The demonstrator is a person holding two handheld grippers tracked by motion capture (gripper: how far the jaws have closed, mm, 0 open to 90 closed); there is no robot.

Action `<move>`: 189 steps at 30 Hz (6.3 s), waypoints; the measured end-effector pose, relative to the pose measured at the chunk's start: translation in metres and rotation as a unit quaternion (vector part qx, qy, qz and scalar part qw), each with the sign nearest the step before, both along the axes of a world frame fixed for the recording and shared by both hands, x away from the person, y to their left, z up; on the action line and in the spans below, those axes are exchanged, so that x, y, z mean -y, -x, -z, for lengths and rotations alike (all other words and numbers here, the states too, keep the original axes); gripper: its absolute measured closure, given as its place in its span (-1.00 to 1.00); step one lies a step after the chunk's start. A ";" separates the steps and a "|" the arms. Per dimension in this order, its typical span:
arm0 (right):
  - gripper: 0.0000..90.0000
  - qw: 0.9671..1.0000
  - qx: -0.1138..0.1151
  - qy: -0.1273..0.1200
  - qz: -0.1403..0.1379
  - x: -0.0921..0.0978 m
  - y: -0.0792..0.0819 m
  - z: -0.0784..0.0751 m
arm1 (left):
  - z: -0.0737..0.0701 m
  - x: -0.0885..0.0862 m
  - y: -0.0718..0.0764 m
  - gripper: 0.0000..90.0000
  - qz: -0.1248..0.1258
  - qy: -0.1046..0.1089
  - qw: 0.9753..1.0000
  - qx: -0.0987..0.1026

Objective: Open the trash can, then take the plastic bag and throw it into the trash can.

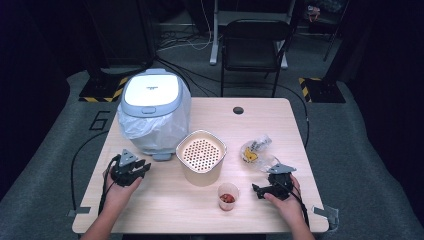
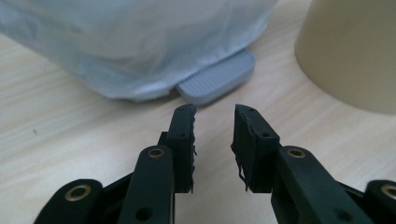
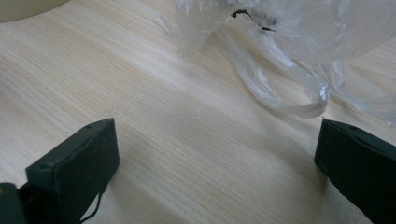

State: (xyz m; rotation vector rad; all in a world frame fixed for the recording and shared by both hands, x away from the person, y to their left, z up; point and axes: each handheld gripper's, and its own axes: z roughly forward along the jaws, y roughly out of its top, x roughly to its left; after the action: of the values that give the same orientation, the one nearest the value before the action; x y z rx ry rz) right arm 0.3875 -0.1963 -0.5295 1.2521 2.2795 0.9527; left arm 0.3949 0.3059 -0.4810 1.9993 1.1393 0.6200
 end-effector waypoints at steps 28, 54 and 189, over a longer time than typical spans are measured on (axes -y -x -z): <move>-1.00 1.000 -0.002 -0.003 -0.001 0.000 0.000 0.000 | 0.004 0.051 -0.044 1.00 0.027 -0.050 0.998 -0.012; -1.00 1.000 -0.002 -0.002 -0.001 0.000 0.000 0.000 | 0.015 0.056 -0.051 1.00 0.009 -0.066 0.997 -0.032; -1.00 0.993 -0.027 0.053 -0.105 -0.047 -0.108 -0.066 | 0.020 0.065 -0.058 1.00 0.000 -0.076 0.994 -0.076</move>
State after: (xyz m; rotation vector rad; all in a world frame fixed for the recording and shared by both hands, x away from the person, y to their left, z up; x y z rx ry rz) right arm 0.4956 -0.1496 -0.4633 1.0215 2.5070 0.8618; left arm 0.4527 0.2408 -0.5011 2.2072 1.2125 0.5770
